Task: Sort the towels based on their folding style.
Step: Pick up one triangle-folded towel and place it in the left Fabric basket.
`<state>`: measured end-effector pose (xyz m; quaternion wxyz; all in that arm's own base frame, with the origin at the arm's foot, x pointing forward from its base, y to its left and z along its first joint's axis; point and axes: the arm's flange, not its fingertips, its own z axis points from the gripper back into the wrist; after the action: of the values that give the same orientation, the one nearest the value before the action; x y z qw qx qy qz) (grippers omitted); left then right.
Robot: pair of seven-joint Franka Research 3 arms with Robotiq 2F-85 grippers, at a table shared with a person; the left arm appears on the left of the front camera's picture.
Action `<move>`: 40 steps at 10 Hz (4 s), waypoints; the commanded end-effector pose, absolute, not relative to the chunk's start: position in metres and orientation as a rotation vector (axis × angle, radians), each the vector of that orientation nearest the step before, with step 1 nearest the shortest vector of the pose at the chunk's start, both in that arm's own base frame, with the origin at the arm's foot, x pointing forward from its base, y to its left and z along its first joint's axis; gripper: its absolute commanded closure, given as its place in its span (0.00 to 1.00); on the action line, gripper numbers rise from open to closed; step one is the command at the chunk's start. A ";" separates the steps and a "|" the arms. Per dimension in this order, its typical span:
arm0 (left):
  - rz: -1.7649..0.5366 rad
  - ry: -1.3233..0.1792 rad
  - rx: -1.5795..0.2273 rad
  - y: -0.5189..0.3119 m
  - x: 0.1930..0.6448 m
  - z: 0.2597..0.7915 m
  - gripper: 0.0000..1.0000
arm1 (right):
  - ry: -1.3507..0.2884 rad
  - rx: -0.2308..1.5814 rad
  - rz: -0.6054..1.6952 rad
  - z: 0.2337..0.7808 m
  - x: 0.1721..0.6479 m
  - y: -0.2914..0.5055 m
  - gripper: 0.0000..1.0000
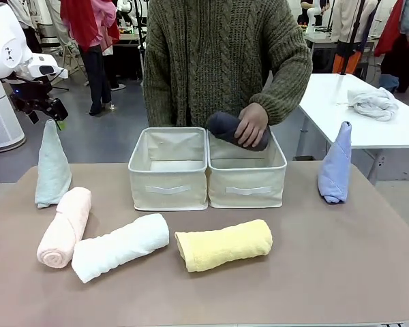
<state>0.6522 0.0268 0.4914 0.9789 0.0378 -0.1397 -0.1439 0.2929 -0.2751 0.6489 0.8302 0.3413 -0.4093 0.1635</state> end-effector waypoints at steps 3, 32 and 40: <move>-0.292 -0.281 0.076 0.026 0.652 0.491 0.00 | -0.885 0.735 0.365 0.649 0.294 -0.275 0.00; -0.424 -0.263 0.142 0.033 0.510 0.653 1.00 | -0.885 0.735 0.365 0.649 0.294 -0.275 0.00; -0.149 -0.348 0.046 0.175 0.374 0.692 0.84 | -0.885 0.735 0.365 0.649 0.294 -0.275 0.00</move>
<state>0.4060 0.1439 0.6840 0.9795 0.0450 -0.1428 -0.1349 0.2936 -0.2753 0.6490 0.8313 0.3401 -0.4078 0.1644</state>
